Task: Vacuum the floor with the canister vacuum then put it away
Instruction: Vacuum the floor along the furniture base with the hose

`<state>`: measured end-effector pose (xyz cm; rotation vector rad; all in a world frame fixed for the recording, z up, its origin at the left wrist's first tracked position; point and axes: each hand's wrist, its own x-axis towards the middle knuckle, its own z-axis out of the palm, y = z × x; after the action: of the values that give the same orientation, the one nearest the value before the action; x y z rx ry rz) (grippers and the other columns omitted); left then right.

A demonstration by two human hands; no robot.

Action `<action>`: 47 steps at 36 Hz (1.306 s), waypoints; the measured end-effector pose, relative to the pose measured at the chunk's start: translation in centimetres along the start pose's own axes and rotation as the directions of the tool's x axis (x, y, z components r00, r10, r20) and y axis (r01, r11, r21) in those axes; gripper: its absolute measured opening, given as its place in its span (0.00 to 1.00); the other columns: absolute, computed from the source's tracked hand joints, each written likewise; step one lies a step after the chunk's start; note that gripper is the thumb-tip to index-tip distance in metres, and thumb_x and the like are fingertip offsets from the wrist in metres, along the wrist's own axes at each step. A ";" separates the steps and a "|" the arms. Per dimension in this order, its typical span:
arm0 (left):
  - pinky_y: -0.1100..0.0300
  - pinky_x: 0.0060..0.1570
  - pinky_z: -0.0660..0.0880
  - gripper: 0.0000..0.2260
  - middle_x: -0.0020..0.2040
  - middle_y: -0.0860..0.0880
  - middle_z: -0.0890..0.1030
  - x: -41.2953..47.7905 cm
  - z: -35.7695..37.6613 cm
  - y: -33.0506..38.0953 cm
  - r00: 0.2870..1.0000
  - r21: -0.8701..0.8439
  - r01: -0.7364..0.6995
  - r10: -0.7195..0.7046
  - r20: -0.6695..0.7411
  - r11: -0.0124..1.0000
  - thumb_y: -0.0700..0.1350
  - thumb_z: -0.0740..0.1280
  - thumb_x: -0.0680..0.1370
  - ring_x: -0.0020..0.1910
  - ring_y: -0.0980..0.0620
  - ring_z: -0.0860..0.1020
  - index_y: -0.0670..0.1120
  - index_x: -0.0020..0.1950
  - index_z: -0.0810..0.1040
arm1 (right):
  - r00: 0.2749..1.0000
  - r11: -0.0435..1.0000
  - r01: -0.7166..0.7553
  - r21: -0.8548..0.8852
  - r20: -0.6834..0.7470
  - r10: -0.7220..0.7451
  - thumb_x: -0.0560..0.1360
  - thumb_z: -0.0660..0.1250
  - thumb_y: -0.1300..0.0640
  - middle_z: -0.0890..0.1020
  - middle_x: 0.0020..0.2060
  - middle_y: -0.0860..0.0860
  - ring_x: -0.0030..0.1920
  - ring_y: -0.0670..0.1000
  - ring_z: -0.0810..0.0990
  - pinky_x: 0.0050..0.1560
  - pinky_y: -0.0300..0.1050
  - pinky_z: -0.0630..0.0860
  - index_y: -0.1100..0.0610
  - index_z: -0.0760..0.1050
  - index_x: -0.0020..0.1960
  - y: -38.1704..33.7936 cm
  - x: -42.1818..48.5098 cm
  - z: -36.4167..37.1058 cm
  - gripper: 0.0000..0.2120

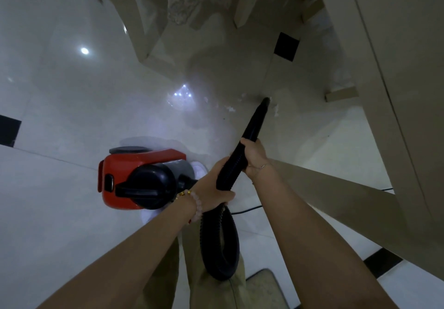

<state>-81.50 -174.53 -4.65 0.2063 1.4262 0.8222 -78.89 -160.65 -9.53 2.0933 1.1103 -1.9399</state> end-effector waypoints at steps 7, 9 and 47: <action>0.70 0.36 0.73 0.37 0.47 0.57 0.70 -0.2 0.1 -0.1 1.000 0.042 -0.004 0.004 0.004 0.999 0.36 0.65 0.75 0.42 0.57 0.74 0.55 0.76 0.49 | 1.000 1.000 -0.012 0.017 0.025 0.012 0.80 0.59 0.63 0.73 0.40 0.55 0.36 0.52 0.72 0.36 0.48 0.75 0.60 0.67 0.65 0.5 -0.2 -0.2 0.14; 0.69 0.38 0.73 0.38 0.49 0.56 0.71 -0.2 0.0 0.0 1.000 0.037 -0.009 0.009 0.007 0.999 0.36 0.65 0.75 0.43 0.56 0.74 0.55 0.76 0.49 | 1.000 1.000 -0.007 0.022 0.026 0.007 0.79 0.59 0.63 0.72 0.41 0.55 0.36 0.52 0.72 0.35 0.48 0.76 0.60 0.66 0.65 0.4 -0.2 -0.1 0.15; 0.72 0.38 0.71 0.37 0.46 0.59 0.72 -1.1 2.5 0.1 0.999 0.145 -0.036 0.037 -0.001 0.989 0.36 0.66 0.74 0.40 0.60 0.75 0.53 0.76 0.50 | 0.996 0.992 -0.093 0.083 -0.007 0.094 0.79 0.59 0.62 0.72 0.37 0.55 0.32 0.52 0.72 0.29 0.44 0.74 0.65 0.70 0.64 2.2 -0.3 -2.7 0.14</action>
<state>-79.13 -174.34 -3.27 0.3431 1.4906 0.7491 -75.45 -161.04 -9.58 2.1576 0.9316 -1.9655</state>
